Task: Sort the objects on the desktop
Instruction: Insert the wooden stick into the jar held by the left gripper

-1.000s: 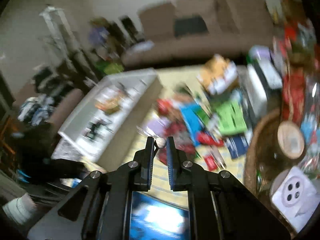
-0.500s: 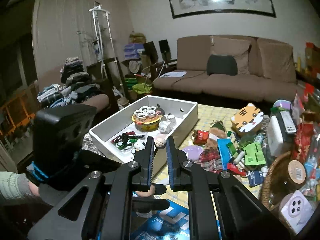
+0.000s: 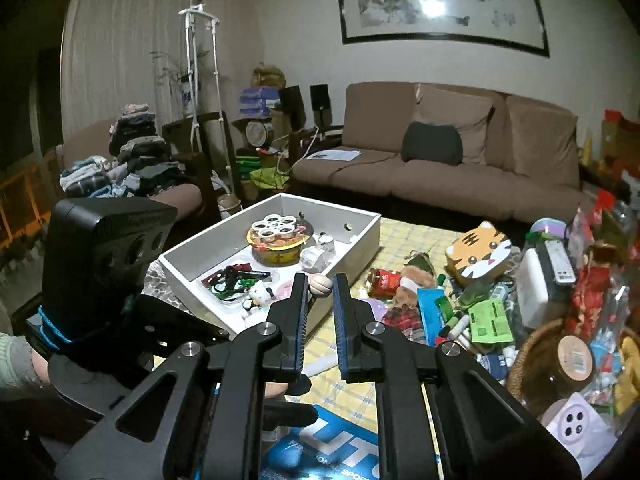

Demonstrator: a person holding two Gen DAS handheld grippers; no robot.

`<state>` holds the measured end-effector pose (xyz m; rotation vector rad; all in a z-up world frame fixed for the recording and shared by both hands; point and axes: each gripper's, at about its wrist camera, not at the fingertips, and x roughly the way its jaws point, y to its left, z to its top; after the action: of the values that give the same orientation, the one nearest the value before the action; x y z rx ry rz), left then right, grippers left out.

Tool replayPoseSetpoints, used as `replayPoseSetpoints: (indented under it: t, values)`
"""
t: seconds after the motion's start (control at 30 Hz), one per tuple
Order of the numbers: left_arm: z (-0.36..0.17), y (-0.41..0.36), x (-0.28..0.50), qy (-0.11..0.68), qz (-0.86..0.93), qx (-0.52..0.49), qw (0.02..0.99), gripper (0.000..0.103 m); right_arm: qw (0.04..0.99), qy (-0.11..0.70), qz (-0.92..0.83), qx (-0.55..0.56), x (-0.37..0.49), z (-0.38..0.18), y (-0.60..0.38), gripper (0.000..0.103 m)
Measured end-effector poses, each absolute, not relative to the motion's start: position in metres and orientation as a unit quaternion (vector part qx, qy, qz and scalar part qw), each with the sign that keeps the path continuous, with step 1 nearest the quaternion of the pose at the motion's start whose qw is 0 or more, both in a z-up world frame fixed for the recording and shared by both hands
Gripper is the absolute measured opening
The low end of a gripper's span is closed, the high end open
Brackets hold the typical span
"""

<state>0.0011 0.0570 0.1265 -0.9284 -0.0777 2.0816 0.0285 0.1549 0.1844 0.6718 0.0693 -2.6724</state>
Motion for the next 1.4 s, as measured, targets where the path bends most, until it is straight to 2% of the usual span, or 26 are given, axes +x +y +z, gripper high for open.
replayPoseSetpoints:
  t: [0.2,0.97,1.13,1.27,1.3,1.37,1.4]
  values:
    - [0.129,0.056,0.001,-0.033,0.829,-0.378,0.412,0.020,0.179,0.069,-0.957,0.218,0.040,0.189,0.141,0.012]
    - [0.137,0.057,0.004,-0.038,0.820,-0.390,0.417,0.021,0.185,0.078,-0.960,0.195,0.054,0.190,0.139,0.012]
    - [0.141,0.053,0.006,-0.034,0.824,-0.388,0.413,0.021,0.215,0.090,-0.952,0.197,0.060,0.191,0.134,0.012]
    - [0.142,0.049,0.008,-0.023,0.827,-0.387,0.408,0.021,0.254,0.087,-0.933,0.240,0.058,0.184,0.130,0.012]
    - [0.142,0.048,0.009,-0.023,0.828,-0.385,0.406,0.021,0.261,0.073,-0.929,0.253,0.056,0.183,0.133,0.013]
    - [0.144,0.044,0.009,-0.025,0.831,-0.381,0.404,0.021,0.286,0.008,-0.921,0.266,0.051,0.182,0.148,0.027]
    - [0.146,0.041,0.009,-0.028,0.832,-0.379,0.403,0.021,0.295,-0.025,-0.917,0.266,0.048,0.182,0.156,0.038]
